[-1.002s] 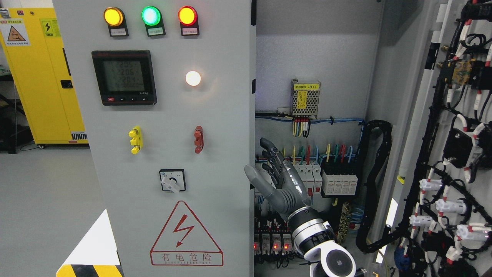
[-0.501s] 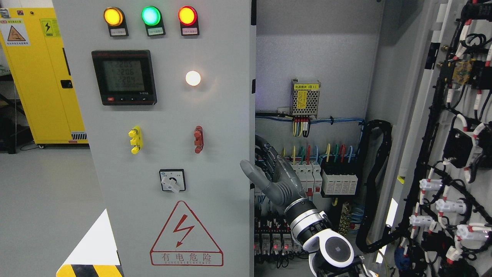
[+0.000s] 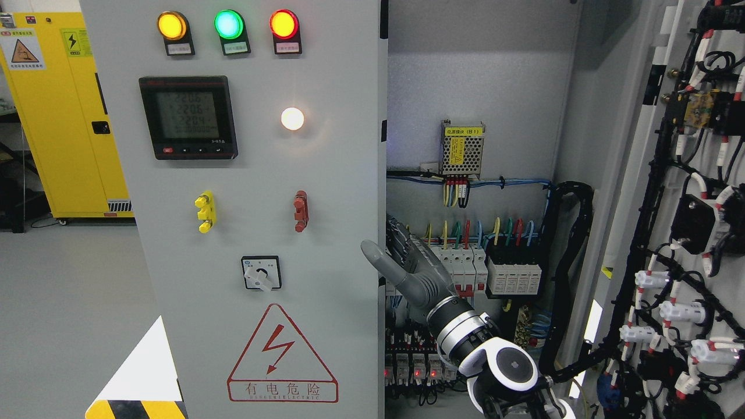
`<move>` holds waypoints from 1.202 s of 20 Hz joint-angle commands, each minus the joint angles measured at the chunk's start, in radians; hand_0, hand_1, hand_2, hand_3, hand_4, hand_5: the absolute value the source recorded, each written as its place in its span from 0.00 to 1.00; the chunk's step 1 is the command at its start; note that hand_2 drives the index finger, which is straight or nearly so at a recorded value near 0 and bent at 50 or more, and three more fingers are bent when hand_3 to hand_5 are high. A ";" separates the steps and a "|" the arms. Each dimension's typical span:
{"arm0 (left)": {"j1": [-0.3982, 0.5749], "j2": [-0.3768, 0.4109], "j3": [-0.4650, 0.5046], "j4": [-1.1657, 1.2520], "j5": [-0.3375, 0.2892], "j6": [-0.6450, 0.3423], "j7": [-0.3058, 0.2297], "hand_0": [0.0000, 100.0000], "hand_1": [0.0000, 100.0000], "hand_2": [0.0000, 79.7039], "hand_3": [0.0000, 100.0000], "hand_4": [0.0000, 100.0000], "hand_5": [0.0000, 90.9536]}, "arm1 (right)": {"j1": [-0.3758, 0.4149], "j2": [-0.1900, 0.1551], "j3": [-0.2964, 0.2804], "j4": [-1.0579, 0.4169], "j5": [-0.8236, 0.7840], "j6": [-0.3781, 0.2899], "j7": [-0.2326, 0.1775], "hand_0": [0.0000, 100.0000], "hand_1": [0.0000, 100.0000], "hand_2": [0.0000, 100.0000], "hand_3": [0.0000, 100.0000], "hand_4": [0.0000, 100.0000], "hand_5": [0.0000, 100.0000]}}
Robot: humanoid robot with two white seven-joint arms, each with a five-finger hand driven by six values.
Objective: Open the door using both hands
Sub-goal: 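Push the indicator-light door outward with the right hand, swinging it open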
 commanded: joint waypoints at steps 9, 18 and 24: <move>0.001 0.004 0.001 0.032 0.000 0.000 0.001 0.12 0.56 0.00 0.00 0.00 0.00 | -0.038 -0.008 -0.072 0.079 -0.067 -0.001 0.153 0.00 0.50 0.04 0.00 0.00 0.00; 0.001 0.003 0.001 0.032 0.000 0.000 0.001 0.12 0.56 0.00 0.00 0.00 0.00 | -0.047 -0.008 -0.103 0.089 -0.068 -0.001 0.259 0.00 0.50 0.04 0.00 0.00 0.00; 0.001 0.007 0.001 0.032 0.000 0.000 0.001 0.12 0.56 0.00 0.00 0.00 0.00 | -0.040 -0.010 -0.123 0.086 -0.103 0.000 0.280 0.00 0.50 0.04 0.00 0.00 0.00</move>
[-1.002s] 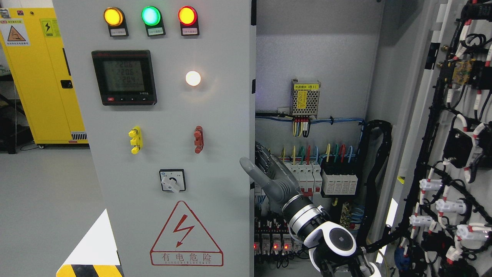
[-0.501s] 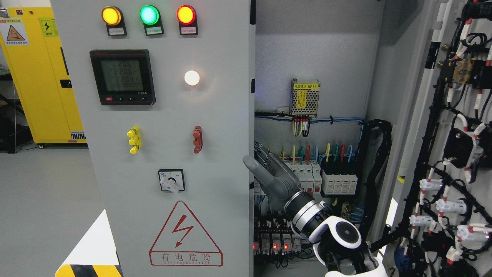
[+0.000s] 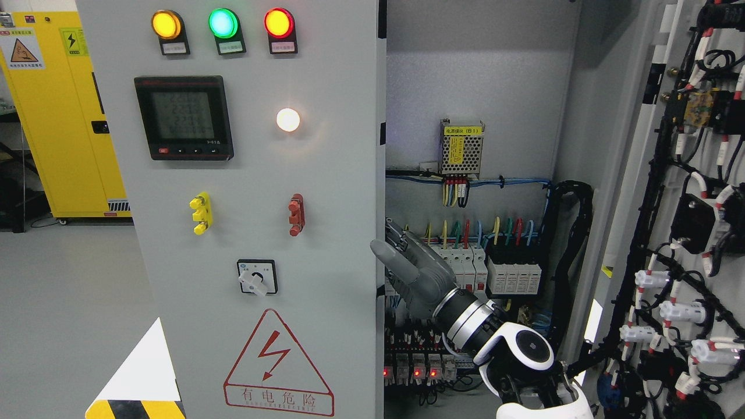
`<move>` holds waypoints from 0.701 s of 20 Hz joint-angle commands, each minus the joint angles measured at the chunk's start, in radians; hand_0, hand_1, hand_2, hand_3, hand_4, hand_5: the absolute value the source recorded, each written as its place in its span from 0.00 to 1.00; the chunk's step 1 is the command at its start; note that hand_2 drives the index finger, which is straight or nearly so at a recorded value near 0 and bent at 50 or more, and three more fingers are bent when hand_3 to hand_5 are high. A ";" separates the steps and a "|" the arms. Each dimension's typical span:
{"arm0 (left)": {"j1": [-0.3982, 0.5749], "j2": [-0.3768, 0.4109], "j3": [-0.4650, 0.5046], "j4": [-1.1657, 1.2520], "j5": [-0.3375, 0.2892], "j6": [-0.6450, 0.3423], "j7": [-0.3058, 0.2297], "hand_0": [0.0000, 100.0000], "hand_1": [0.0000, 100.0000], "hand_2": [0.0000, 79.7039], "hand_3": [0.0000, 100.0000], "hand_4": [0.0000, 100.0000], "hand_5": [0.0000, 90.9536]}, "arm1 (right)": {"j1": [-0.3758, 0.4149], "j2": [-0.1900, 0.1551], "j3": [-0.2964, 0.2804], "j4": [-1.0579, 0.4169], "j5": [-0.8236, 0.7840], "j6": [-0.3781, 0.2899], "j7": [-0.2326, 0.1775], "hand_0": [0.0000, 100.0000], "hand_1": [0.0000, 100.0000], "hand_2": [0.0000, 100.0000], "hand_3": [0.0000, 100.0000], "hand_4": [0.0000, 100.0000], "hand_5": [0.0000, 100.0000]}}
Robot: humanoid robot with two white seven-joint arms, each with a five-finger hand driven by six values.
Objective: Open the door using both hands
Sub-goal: 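Push the indicator-light door outward with the right hand, swinging it open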
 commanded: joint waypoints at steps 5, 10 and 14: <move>0.000 0.005 0.000 0.032 0.000 0.000 0.001 0.12 0.56 0.00 0.00 0.00 0.00 | 0.053 -0.014 -0.035 -0.052 -0.115 0.004 0.024 0.00 0.50 0.04 0.00 0.00 0.00; 0.000 0.003 0.000 0.032 0.000 0.000 0.001 0.12 0.56 0.00 0.00 0.00 0.00 | 0.123 -0.051 0.013 -0.142 -0.138 0.036 0.022 0.00 0.50 0.04 0.00 0.00 0.00; 0.000 0.005 0.000 0.032 0.000 0.000 0.001 0.12 0.56 0.00 0.00 0.00 0.00 | 0.192 -0.085 0.160 -0.233 -0.140 0.039 0.022 0.00 0.50 0.04 0.00 0.00 0.00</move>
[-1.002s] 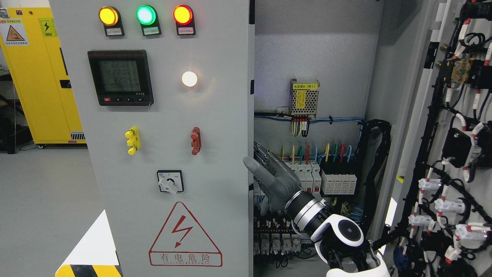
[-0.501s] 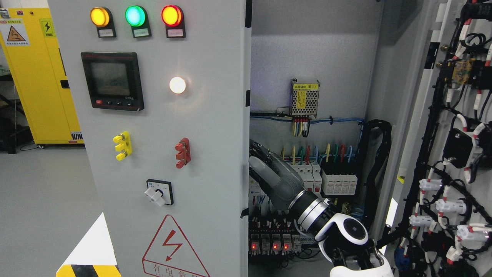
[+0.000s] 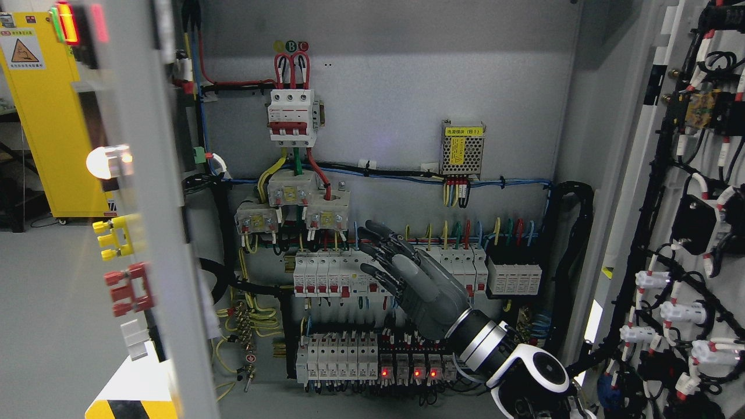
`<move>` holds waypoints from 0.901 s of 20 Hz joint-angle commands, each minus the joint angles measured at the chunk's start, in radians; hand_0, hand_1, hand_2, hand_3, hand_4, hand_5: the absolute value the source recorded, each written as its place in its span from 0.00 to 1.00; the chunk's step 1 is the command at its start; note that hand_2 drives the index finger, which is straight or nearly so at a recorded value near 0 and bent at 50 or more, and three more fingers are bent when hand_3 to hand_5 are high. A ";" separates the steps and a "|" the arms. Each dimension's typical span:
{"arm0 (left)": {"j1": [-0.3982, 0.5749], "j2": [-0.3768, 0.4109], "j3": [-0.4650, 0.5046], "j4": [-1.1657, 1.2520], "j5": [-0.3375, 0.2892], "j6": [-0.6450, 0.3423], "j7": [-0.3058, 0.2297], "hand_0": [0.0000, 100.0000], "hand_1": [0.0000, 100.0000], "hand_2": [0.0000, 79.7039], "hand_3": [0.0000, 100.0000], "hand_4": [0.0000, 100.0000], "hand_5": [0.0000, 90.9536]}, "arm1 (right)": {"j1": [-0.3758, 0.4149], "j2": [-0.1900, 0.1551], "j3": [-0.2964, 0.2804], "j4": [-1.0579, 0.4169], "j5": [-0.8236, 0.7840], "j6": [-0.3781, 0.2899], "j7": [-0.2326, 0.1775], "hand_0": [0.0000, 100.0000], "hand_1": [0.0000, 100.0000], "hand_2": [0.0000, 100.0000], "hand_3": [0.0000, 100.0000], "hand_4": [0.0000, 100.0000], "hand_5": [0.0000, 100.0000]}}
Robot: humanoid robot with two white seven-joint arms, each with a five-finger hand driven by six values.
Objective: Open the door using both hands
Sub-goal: 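Push the indicator-light door outward with the right hand, swinging it open, then withdraw the right hand down out of the cabinet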
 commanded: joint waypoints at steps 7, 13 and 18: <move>0.000 0.005 0.000 0.032 0.000 0.000 0.001 0.12 0.56 0.00 0.00 0.00 0.00 | 0.162 -0.062 0.350 -0.223 -0.012 0.050 -0.004 0.00 0.50 0.04 0.00 0.00 0.00; 0.000 0.003 0.000 0.032 0.000 0.000 0.001 0.12 0.56 0.00 0.00 0.00 0.00 | 0.197 -0.059 0.537 -0.245 0.082 0.047 -0.008 0.00 0.50 0.04 0.00 0.00 0.00; 0.000 0.002 0.000 0.032 0.000 0.000 0.001 0.12 0.56 0.00 0.00 0.00 0.00 | 0.200 -0.047 0.637 -0.246 0.082 0.047 -0.008 0.00 0.50 0.04 0.00 0.00 0.00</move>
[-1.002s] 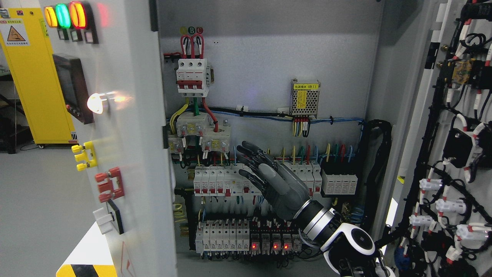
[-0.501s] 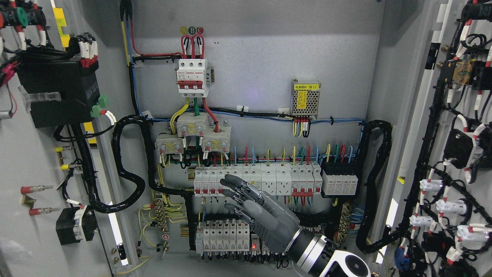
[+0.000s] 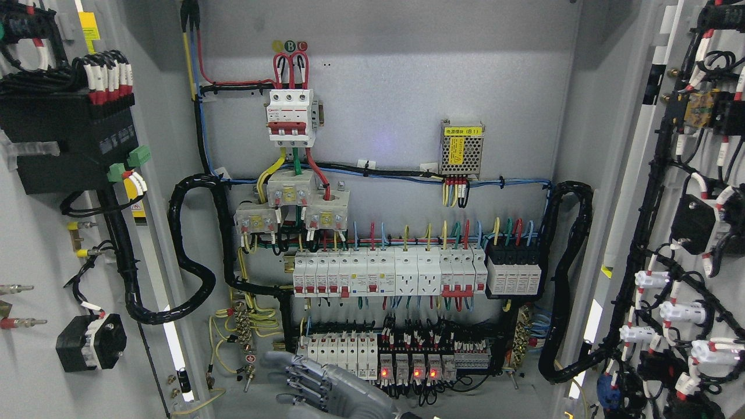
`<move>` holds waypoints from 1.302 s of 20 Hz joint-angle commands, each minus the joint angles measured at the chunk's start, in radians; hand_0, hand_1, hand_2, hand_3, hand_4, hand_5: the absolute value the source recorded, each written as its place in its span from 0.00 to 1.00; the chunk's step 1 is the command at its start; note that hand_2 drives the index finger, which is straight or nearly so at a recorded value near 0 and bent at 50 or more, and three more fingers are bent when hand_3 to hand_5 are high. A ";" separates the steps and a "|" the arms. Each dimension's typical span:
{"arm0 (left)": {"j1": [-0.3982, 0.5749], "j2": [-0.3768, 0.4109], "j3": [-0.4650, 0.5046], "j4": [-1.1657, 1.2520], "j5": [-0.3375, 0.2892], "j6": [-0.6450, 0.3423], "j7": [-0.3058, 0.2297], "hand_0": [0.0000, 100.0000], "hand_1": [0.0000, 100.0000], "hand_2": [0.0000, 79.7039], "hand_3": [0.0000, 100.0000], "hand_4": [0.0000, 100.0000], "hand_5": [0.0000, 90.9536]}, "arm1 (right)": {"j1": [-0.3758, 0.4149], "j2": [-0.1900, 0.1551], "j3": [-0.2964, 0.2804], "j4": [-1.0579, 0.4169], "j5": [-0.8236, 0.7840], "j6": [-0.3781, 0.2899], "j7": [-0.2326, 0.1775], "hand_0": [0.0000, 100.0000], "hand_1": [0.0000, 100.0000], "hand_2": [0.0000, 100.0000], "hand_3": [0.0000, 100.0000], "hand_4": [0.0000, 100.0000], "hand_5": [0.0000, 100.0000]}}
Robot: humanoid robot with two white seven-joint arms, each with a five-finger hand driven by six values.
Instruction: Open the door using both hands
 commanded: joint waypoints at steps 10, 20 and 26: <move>0.000 0.002 0.000 0.031 0.000 0.000 0.001 0.12 0.56 0.00 0.00 0.00 0.00 | -0.047 0.119 0.313 0.080 0.016 0.000 -0.004 0.00 0.50 0.04 0.00 0.00 0.00; 0.000 0.002 0.000 0.031 0.000 0.000 0.001 0.12 0.56 0.00 0.00 0.00 0.00 | -0.119 0.122 0.329 0.131 0.010 -0.004 -0.003 0.00 0.50 0.04 0.00 0.00 0.00; 0.000 0.002 0.000 0.031 0.000 0.000 0.001 0.12 0.56 0.00 0.00 0.00 0.00 | -0.145 0.126 0.388 0.137 0.008 -0.006 -0.004 0.00 0.50 0.04 0.00 0.00 0.00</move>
